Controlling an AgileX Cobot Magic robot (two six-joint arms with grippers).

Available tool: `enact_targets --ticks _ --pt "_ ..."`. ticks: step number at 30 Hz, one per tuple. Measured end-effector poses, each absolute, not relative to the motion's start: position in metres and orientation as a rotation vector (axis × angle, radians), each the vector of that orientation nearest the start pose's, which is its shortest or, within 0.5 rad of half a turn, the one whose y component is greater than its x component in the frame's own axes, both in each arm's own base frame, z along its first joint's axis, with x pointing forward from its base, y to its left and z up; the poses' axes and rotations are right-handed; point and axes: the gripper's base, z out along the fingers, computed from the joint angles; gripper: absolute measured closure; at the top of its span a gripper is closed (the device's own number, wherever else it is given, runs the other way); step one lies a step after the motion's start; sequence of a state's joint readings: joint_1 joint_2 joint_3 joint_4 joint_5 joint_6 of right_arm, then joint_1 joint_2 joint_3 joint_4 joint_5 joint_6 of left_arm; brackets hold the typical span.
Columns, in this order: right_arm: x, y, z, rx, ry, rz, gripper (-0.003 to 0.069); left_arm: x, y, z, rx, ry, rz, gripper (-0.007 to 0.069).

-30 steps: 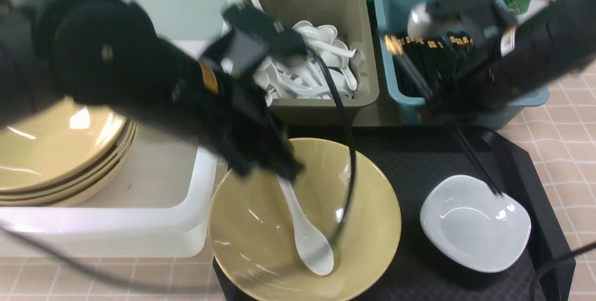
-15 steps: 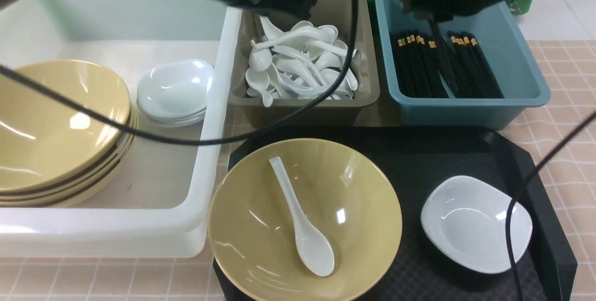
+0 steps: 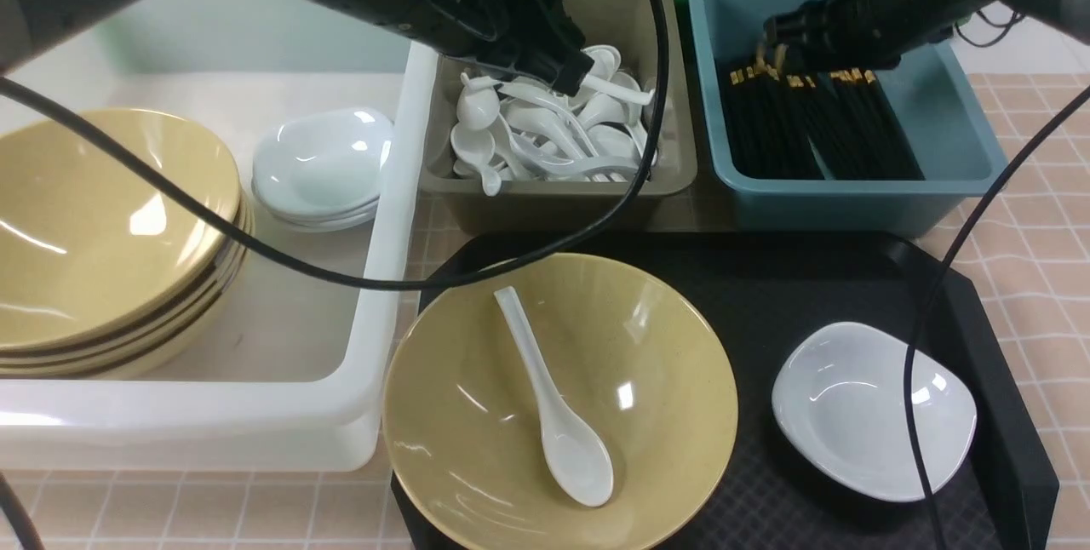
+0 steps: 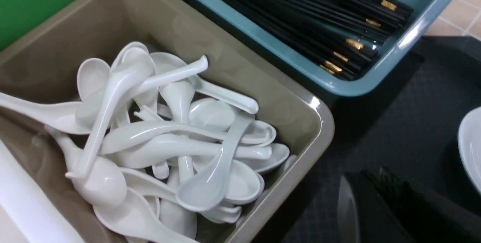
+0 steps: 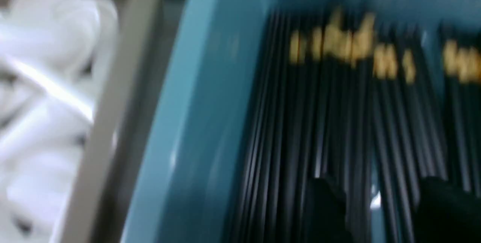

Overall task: On brown table put chopsticks spoon bowls plates into blue grey white boxes.
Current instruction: 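Reach down and grasp the white spoon resting in the bowl with the right gripper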

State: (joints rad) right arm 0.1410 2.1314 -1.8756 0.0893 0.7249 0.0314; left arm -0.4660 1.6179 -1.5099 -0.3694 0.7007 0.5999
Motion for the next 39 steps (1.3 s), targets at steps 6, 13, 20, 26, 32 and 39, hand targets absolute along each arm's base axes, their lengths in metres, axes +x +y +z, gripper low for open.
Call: enact_targets --ticks 6,13,20,26,32,39 --pt "0.473 0.076 0.272 -0.21 2.616 0.184 0.0201 0.317 -0.182 0.369 1.0 2.039 -0.326 0.062" --pt "0.446 0.094 0.326 -0.47 2.614 0.327 0.0195 0.272 -0.156 0.405 1.048 2.09 -0.268 0.062" --pt "0.385 0.14 0.368 -0.722 2.516 0.37 0.0195 0.225 -0.123 0.422 0.961 2.133 -0.181 0.062" --pt "0.315 0.184 0.368 -0.993 2.502 0.423 0.0195 0.183 -0.098 0.399 0.894 2.172 -0.154 0.062" --pt "0.274 0.234 0.334 -1.173 2.449 0.468 0.0195 0.159 -0.085 0.361 0.855 2.203 -0.166 0.062" --pt "0.258 0.278 0.308 -1.213 2.296 0.498 0.0195 0.147 -0.079 0.344 0.83 2.237 -0.177 0.062"
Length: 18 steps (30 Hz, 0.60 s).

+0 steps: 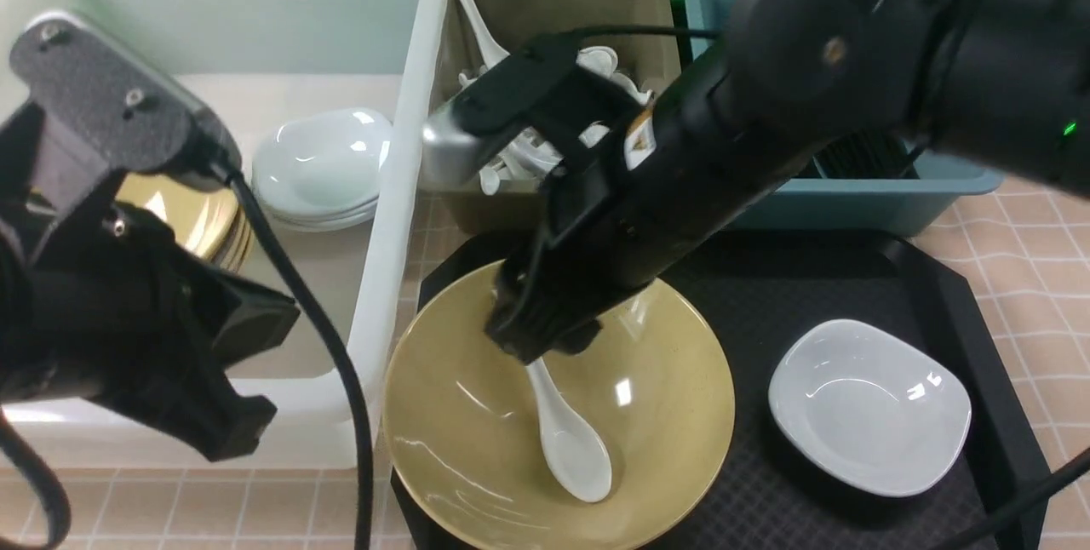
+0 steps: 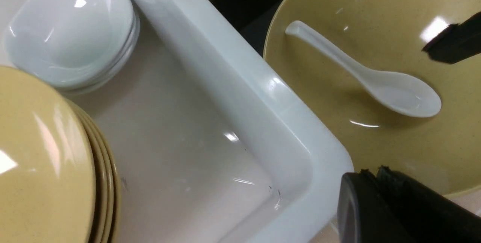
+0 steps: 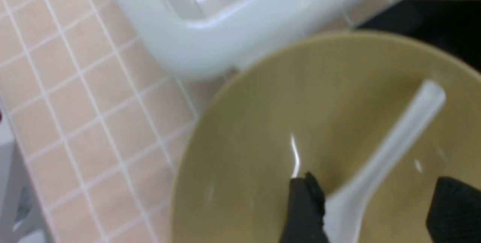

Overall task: On brown table put chopsticks spoon bowls plates into blue grey white boxes.
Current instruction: 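Reach down and grasp the white spoon resting in the bowl with the right gripper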

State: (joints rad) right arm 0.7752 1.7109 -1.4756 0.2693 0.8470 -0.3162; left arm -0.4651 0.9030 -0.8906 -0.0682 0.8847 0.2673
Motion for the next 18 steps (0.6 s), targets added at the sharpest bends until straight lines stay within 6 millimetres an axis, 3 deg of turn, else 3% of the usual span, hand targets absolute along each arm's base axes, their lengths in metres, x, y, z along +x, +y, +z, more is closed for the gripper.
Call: enact_targets --ticks 5,12,18 --pt "0.272 0.29 0.282 -1.182 2.313 0.465 0.0195 0.146 -0.079 0.343 0.83 2.245 -0.18 0.062" --pt "0.302 0.293 0.219 -1.058 2.502 0.419 0.0195 0.145 -0.078 0.342 0.835 2.259 -0.179 0.062" --pt "0.312 0.296 0.197 -1.02 2.525 0.409 0.02 0.144 -0.078 0.341 0.84 2.266 -0.177 0.062"
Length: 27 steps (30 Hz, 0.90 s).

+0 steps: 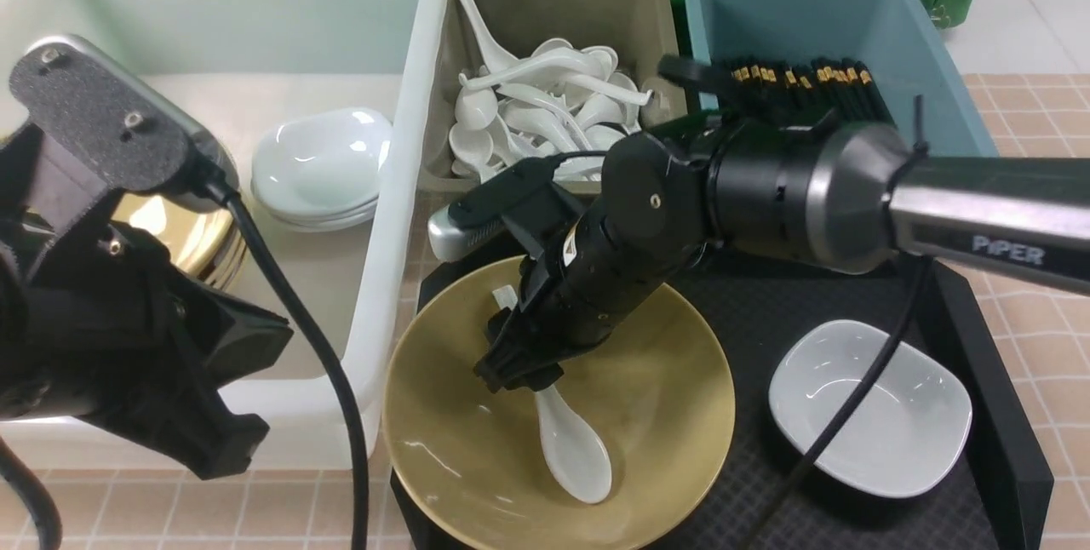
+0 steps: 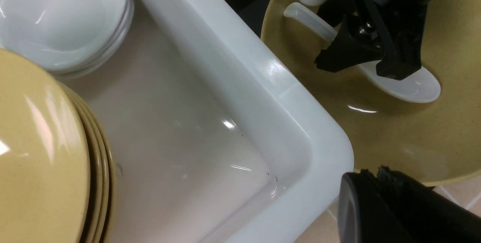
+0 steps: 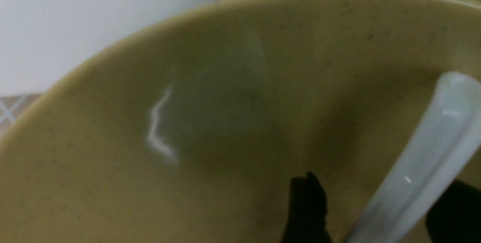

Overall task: On brown table put chopsticks spoon bowls plates into blue grey white boxes.
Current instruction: 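Reach down and grasp the white spoon resting in the bowl with the right gripper, then place the white spoon into the bin of spoons with the right gripper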

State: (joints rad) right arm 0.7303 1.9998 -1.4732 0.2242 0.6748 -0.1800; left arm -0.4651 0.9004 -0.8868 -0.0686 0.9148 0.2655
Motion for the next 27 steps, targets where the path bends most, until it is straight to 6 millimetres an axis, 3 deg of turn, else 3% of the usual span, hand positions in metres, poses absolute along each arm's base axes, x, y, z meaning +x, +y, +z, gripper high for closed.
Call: enact_targets --ticks 5,6,8,11,13,16,19,20,22,23,25,26,27 --pt "0.311 0.296 0.197 -1.026 2.536 0.408 0.0323 0.144 -0.078 0.34 0.85 2.266 -0.17 0.062" --pt "0.312 0.297 0.199 -1.033 2.543 0.409 0.0417 0.144 -0.078 0.34 0.852 2.263 -0.169 0.062" --pt "0.312 0.298 0.205 -1.048 2.55 0.409 0.0517 0.145 -0.078 0.341 0.849 2.255 -0.169 0.062" --pt "0.312 0.299 0.214 -1.074 2.55 0.411 0.0518 0.146 -0.078 0.342 0.843 2.24 -0.17 0.062" --pt "0.312 0.299 0.231 -1.115 2.52 0.415 0.0518 0.147 -0.079 0.343 0.836 2.222 -0.172 0.062" --pt "0.312 0.298 0.26 -1.136 2.434 0.427 0.0518 0.149 -0.079 0.344 0.819 2.2 -0.174 0.062" --pt "0.323 0.286 0.316 -1.077 2.266 0.439 0.0518 0.156 -0.083 0.346 0.745 2.18 -0.201 0.062" --pt "0.324 0.285 0.319 -1.072 2.258 0.439 0.0518 0.156 -0.083 0.345 0.741 2.184 -0.203 0.062" --pt "0.342 0.271 0.35 -0.97 2.156 0.431 0.0518 0.169 -0.089 0.341 0.698 2.178 -0.218 0.062" --pt "0.346 0.268 0.356 -0.947 2.131 0.429 0.0518 0.171 -0.09 0.34 0.693 2.179 -0.22 0.062" --pt "0.366 0.249 0.374 -0.829 2.039 0.399 0.0518 0.197 -0.097 0.329 0.647 2.228 -0.222 0.062" --pt "0.37 0.247 0.375 -0.811 2.025 0.395 0.0518 0.197 -0.097 0.329 0.647 2.227 -0.222 0.062" --pt "0.383 0.239 0.381 -0.742 1.967 0.38 0.0518 0.219 -0.099 0.323 0.592 2.279 -0.232 0.062"
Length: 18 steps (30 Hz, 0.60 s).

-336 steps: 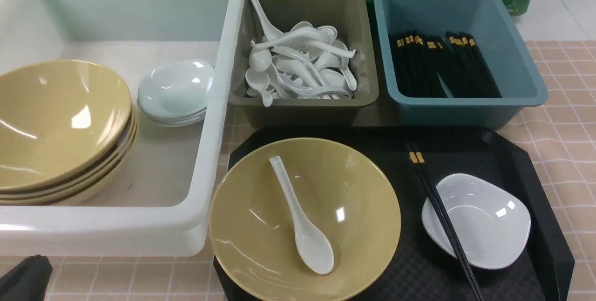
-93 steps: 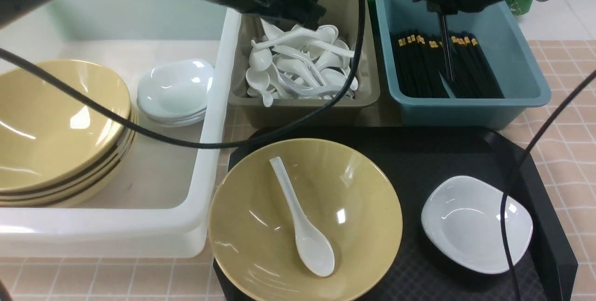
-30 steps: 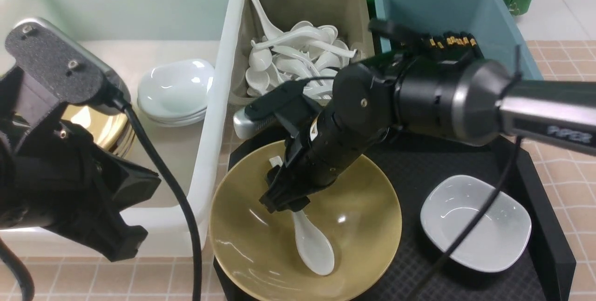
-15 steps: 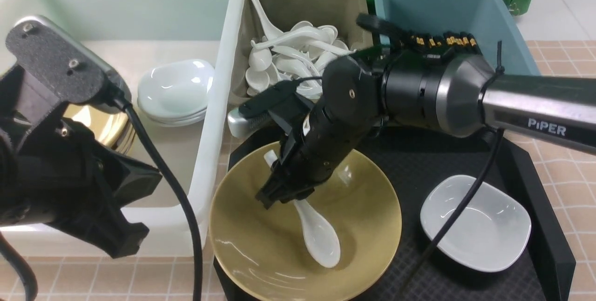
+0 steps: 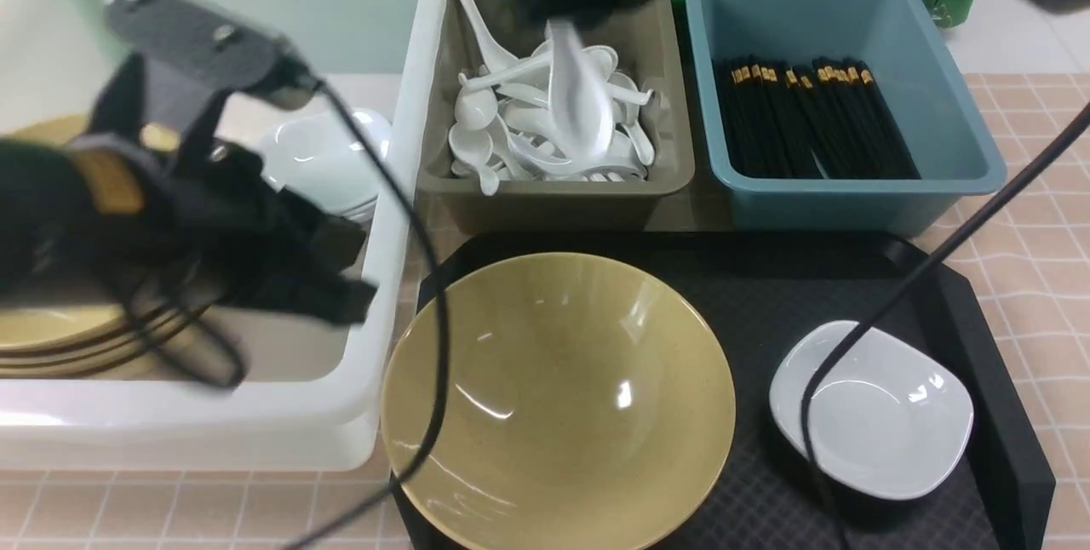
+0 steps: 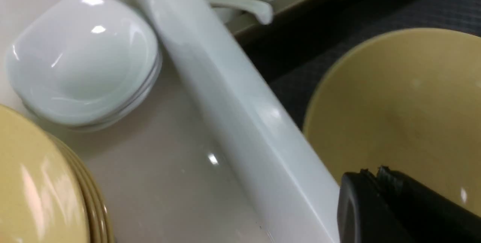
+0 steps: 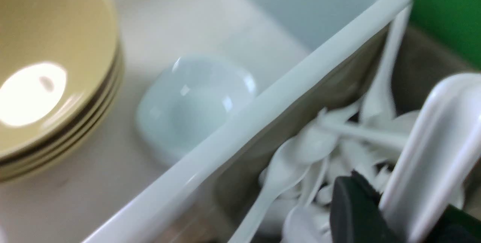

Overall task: On brown table put chopsticks spoon bowls plates into blue grey white boxes.
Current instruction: 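Place the white spoon into the bin of spoons with the right gripper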

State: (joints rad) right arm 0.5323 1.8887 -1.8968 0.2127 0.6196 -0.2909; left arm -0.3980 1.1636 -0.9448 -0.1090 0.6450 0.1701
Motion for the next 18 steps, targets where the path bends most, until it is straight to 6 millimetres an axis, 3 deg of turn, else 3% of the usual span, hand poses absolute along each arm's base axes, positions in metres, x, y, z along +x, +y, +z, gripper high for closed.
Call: enact_targets --ticks 1,3,5,7,12,17,18 --pt "0.385 0.238 0.381 -0.734 1.961 0.377 0.0518 0.221 -0.098 0.323 0.585 2.284 -0.234 0.062" --pt "0.406 0.229 0.375 -0.638 1.901 0.359 0.0518 0.255 -0.096 0.322 0.536 2.331 -0.271 0.062" --pt "0.414 0.228 0.369 -0.612 1.894 0.357 0.0518 0.265 -0.094 0.324 0.537 2.336 -0.287 0.062" --pt "0.431 0.23 0.348 -0.58 1.89 0.345 0.0518 0.288 -0.092 0.334 0.574 2.311 -0.345 0.062" --pt "0.453 0.235 0.304 -0.561 1.933 0.332 0.0508 0.304 -0.101 0.348 0.729 2.224 -0.42 0.062" --pt "0.463 0.23 0.29 -0.556 1.978 0.322 0.0381 0.31 -0.106 0.351 0.805 2.187 -0.436 0.062" --pt "0.464 0.227 0.293 -0.55 1.993 0.325 0.031 0.312 -0.107 0.352 0.81 2.184 -0.436 0.062"
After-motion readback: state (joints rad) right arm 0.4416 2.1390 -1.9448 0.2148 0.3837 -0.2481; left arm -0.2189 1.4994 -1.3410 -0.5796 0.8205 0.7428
